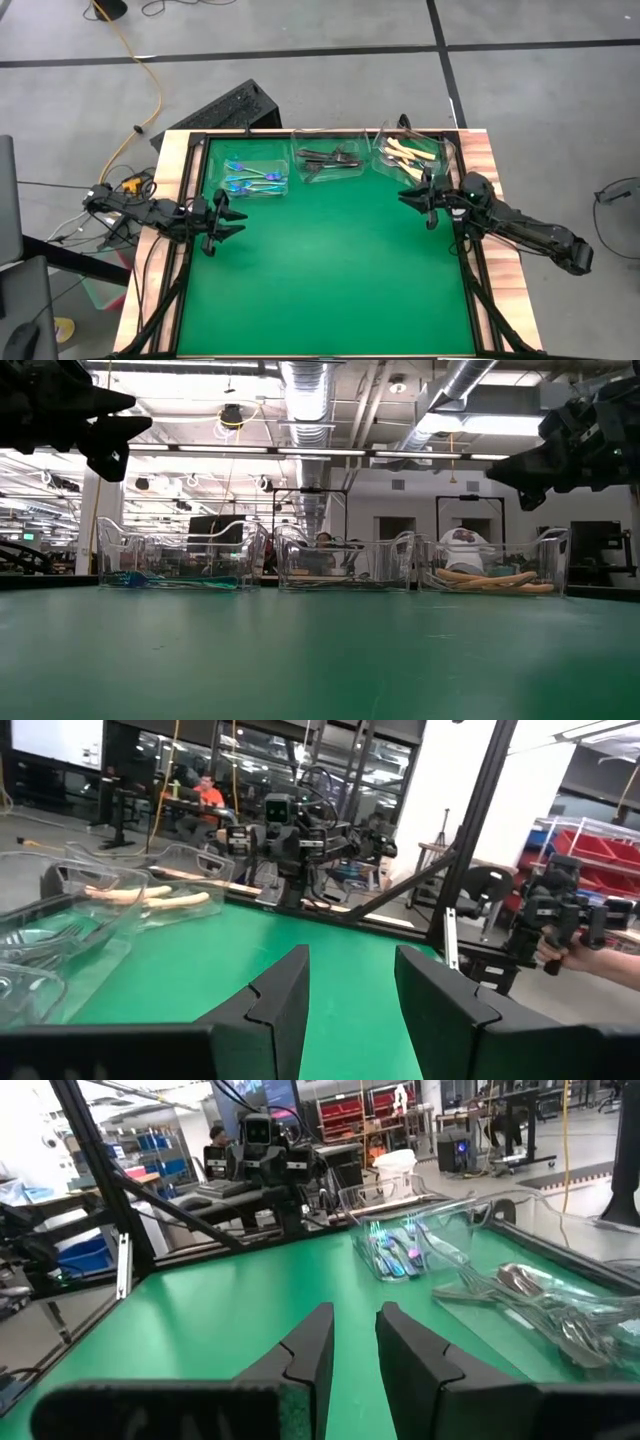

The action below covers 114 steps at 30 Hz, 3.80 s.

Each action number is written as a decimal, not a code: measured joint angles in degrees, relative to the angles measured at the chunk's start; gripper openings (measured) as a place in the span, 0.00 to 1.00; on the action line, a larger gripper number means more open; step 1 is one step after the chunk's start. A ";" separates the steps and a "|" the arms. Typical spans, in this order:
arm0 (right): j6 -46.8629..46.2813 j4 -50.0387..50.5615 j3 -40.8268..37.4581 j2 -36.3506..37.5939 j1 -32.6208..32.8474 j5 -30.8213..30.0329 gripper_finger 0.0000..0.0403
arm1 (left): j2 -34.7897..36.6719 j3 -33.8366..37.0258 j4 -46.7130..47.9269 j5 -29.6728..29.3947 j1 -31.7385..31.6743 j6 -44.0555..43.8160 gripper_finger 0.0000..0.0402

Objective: Sort silverware by color (type)
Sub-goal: Return to Home Position

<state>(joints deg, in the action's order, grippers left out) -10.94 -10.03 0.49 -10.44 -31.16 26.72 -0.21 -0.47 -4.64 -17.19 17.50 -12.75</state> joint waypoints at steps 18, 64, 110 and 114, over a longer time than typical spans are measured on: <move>-2.69 4.10 -0.02 0.00 0.00 0.13 0.25 | -0.04 0.04 0.03 -4.24 -0.02 -0.36 0.33; -2.61 4.88 -0.02 0.00 0.00 0.22 0.25 | -0.07 -1.31 3.82 -8.70 0.00 -0.18 0.33; -2.63 4.90 -0.02 0.00 0.00 0.22 0.25 | -0.04 -1.33 3.91 -8.70 -0.02 -0.22 0.33; -2.63 4.91 -0.02 0.00 0.00 0.22 0.25 | -0.04 -1.33 3.91 -8.70 -0.02 -0.32 0.33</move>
<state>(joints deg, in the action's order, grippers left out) -13.56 -5.12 0.47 -10.44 -31.16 26.94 -0.25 -1.80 -0.73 -25.89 17.47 -13.07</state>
